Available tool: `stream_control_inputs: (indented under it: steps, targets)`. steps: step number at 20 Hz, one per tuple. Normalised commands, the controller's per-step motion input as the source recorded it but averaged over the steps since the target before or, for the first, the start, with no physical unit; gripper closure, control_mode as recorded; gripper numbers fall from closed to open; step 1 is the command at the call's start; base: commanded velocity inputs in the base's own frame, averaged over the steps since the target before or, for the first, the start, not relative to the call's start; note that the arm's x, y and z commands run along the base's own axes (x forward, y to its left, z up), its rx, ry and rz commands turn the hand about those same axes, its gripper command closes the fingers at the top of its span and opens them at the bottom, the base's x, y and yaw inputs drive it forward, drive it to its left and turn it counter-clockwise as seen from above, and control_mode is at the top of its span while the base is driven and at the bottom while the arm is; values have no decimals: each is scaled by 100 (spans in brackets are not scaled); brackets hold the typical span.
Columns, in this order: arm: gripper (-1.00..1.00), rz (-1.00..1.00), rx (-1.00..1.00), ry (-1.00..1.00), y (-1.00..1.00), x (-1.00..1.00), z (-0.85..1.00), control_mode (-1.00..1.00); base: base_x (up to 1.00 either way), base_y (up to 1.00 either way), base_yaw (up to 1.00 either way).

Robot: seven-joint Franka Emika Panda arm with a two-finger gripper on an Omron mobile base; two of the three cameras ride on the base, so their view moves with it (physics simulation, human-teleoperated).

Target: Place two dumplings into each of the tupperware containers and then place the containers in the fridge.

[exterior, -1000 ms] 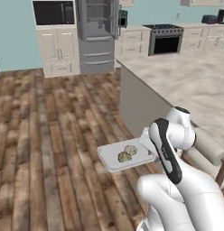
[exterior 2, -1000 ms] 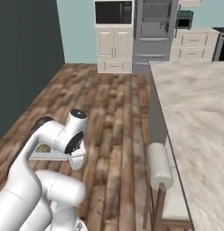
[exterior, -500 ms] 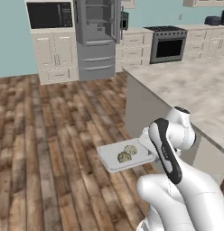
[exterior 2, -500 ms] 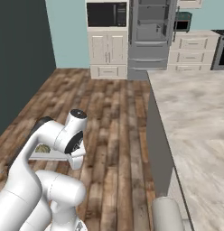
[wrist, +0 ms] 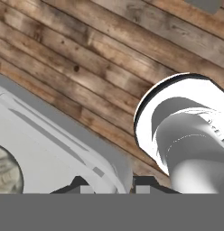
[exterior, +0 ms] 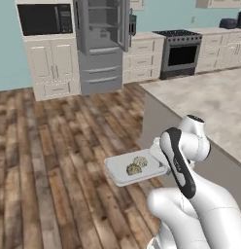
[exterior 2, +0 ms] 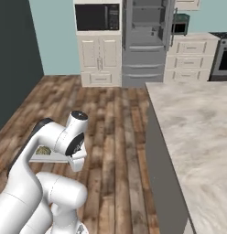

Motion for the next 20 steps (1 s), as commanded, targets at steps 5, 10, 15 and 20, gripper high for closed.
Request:
stream_control_inputs:
  steps: [5, 10, 15, 20]
  targets:
    - [100, 0, 0, 0, 0, 0, 0, 100, 100, 45, -11]
    - [100, 0, 0, 0, 0, 0, 0, 100, 100, 41, -10]
    - [100, 0, 0, 0, 0, 0, 0, 100, 100, 39, -11]
    - [100, 0, 0, 0, 0, 0, 0, 100, 100, 36, -10]
